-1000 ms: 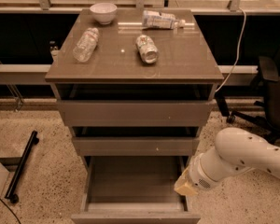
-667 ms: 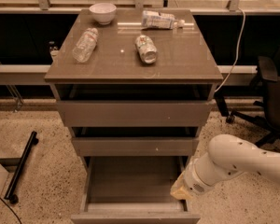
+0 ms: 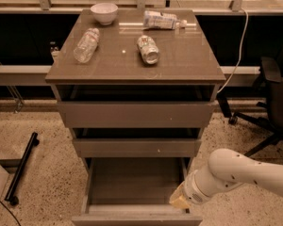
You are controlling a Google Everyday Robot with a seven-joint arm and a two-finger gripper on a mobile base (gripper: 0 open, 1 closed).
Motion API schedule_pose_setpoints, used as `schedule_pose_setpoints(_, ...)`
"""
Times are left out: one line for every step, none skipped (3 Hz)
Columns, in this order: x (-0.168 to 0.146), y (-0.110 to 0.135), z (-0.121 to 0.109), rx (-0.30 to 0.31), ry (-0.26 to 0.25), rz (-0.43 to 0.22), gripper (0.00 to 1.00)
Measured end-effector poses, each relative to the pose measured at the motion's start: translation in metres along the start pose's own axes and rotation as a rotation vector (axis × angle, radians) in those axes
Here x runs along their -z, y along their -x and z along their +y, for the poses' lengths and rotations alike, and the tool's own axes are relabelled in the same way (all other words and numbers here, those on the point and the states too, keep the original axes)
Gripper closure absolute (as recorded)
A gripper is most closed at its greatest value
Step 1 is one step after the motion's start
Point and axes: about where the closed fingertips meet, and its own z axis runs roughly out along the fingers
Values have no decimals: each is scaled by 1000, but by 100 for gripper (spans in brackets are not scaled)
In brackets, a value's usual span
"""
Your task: Close bottom drawer
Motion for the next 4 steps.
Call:
schedule_pose_setpoints(-31,-18,-8,-55,10,-41,100)
schedule_pose_setpoints(-50,-31,-14,-91,12,-82,100)
schedule_pose_setpoints(-89,-57,-28,-176,47,-121,100)
schedule_pose_setpoints(-89,-57,-28,-176,47,-121,100)
